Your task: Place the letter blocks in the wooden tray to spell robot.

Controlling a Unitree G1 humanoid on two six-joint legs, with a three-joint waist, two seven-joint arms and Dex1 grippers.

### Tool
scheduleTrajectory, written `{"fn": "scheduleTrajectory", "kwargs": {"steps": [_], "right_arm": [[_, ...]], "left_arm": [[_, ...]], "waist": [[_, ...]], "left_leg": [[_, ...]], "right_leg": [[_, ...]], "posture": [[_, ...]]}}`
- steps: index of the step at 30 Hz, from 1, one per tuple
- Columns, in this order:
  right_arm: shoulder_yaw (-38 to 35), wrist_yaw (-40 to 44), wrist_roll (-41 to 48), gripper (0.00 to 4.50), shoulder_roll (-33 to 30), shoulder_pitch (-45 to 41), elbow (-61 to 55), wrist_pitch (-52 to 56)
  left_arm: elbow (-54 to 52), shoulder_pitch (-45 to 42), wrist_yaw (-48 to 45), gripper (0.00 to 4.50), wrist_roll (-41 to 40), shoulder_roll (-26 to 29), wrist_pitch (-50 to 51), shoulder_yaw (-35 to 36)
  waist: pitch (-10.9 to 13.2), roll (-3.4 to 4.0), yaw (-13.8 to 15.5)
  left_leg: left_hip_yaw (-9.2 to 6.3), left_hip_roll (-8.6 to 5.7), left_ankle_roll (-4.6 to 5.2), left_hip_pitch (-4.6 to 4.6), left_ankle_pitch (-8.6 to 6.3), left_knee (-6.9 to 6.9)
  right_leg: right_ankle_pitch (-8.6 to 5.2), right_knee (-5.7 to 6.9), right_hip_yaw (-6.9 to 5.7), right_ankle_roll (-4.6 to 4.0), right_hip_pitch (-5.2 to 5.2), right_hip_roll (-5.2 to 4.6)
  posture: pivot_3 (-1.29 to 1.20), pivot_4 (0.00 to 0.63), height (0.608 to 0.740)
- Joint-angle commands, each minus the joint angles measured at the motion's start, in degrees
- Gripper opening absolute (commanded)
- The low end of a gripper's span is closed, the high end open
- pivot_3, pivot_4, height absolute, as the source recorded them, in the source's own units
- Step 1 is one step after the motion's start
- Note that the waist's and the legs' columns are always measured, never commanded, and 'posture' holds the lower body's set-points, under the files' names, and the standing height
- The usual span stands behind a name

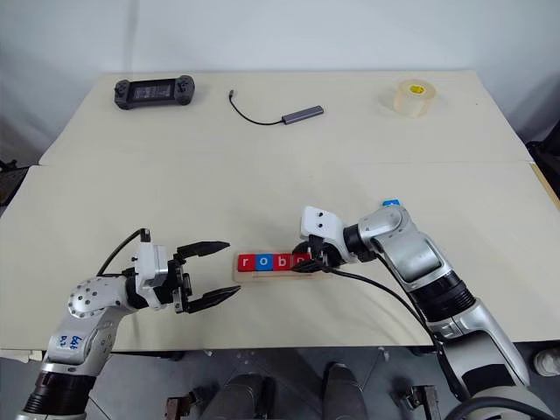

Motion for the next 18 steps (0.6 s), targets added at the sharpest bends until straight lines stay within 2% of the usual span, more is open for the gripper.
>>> {"fn": "scheduleTrajectory", "kwargs": {"steps": [1, 5, 9, 12, 18], "right_arm": [[-1.6, -0.4, 1.1, 3.09, 0.8, -0.4, -1.1, -0.7], [-4.6, -0.2, 3.3, 4.49, -0.6, 0.0, -3.6, 0.1], [-6.9, 0.4, 5.4, 4.49, -3.2, 1.7, -6.3, 1.6], [-7.8, -0.2, 4.9, 3.81, -5.7, 3.9, -6.7, 2.0], [-6.3, -1.7, 2.6, 1.77, -6.8, 6.9, -6.2, 0.9]], "left_arm": [[-2.5, 0.6, 0.5, 4.50, -1.1, 0.6, 0.0, 1.3], [-2.6, 0.4, 0.6, 4.50, -1.0, 0.5, 0.1, 1.2], [-2.1, 0.0, 0.6, 4.50, -0.9, 0.3, 0.0, 1.1], [-1.6, -0.3, 0.4, 4.50, -0.7, 0.1, -0.1, 0.8], [-1.0, -0.9, 0.0, 4.50, -0.8, 0.0, -0.2, 0.6]], "waist": [[0.0, 0.00, 0.0], [0.0, 0.00, 0.0], [0.0, -0.01, 0.2], [0.0, -0.01, 0.2], [0.0, -0.01, -0.1]], "left_leg": [[0.00, 0.00, 0.00, 0.00, 0.00, 0.00], [0.00, 0.00, 0.00, 0.00, 0.00, 0.00], [-0.03, -0.03, 0.01, -0.01, 0.00, 0.00], [-0.02, -0.02, 0.01, 0.00, 0.00, 0.00], [0.03, 0.02, 0.00, 0.01, 0.00, -0.01]], "right_leg": [[0.00, 0.00, 0.00, 0.00, 0.00, 0.00], [0.00, 0.00, 0.00, 0.00, 0.00, 0.00], [0.00, -0.02, -0.04, 0.00, 0.03, -0.04], [0.00, -0.03, -0.03, 0.00, 0.03, -0.03], [0.00, -0.01, 0.02, 0.00, 0.01, 0.00]], "posture": [[0.00, 0.150, 0.740], [0.00, 0.150, 0.740], [0.00, 0.150, 0.740], [0.00, 0.150, 0.740], [0.00, 0.150, 0.740]]}}
